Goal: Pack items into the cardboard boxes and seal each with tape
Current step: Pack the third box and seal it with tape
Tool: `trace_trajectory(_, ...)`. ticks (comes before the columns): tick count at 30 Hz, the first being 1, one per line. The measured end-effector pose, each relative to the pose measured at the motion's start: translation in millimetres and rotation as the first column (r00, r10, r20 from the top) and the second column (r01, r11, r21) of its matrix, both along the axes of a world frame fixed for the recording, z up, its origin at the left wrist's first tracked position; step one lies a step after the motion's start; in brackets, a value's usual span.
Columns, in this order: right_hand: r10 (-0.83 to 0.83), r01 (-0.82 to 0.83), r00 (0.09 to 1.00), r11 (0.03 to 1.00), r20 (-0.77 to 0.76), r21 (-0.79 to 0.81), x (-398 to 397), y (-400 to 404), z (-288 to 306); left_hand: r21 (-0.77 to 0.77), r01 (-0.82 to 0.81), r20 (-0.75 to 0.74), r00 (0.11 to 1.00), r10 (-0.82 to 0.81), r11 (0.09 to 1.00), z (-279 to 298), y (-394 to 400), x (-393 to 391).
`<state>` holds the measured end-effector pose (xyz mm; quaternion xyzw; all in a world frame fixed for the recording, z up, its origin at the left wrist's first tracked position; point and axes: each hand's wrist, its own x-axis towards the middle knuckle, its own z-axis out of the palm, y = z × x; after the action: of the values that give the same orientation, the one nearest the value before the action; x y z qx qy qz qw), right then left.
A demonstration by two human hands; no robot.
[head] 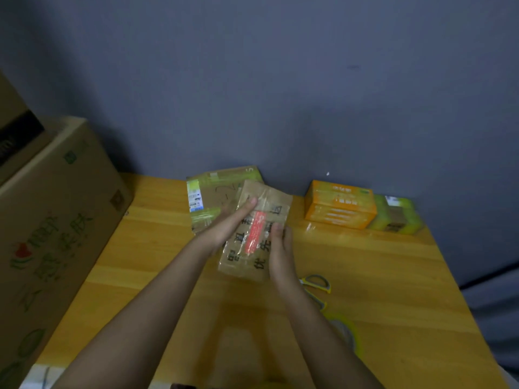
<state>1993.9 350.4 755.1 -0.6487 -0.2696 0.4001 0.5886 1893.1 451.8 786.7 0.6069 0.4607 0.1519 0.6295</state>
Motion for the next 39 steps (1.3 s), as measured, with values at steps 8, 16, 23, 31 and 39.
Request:
trace_trajectory(8, 0.088, -0.062, 0.983, 0.986, -0.163, 0.156, 29.6, 14.3, 39.0, -0.046, 0.173, 0.135, 0.977, -0.165, 0.984, 13.5, -5.7, -2.2)
trace_trajectory(16, 0.196, -0.136, 0.942, 0.965, -0.271, 0.226, 2.2, 17.2, 54.4, -0.049, 0.102, 0.322, 0.943, -0.081, 0.994, 36.1, 18.3, -28.2)
trace_trajectory(23, 0.240, -0.201, 0.933, 0.965, -0.268, 0.167, -44.0, 28.9, 58.0, -0.197, -0.057, 0.499, 0.854, 0.150, 0.979, 34.2, 43.4, -44.6)
trace_trajectory(31, -0.056, 0.057, 0.998, 0.996, -0.020, 0.064, -86.3, 14.0, 30.5, -0.261, -0.308, 0.412, 0.821, 0.394, 0.915, 25.1, 62.5, -54.4)
trace_trajectory(39, -0.255, 0.312, 0.889, 0.945, -0.381, 0.096, -60.0, -26.8, 25.6, -0.344, 0.137, 0.372, 0.928, 0.001, 0.929, 21.1, 40.0, -50.2)
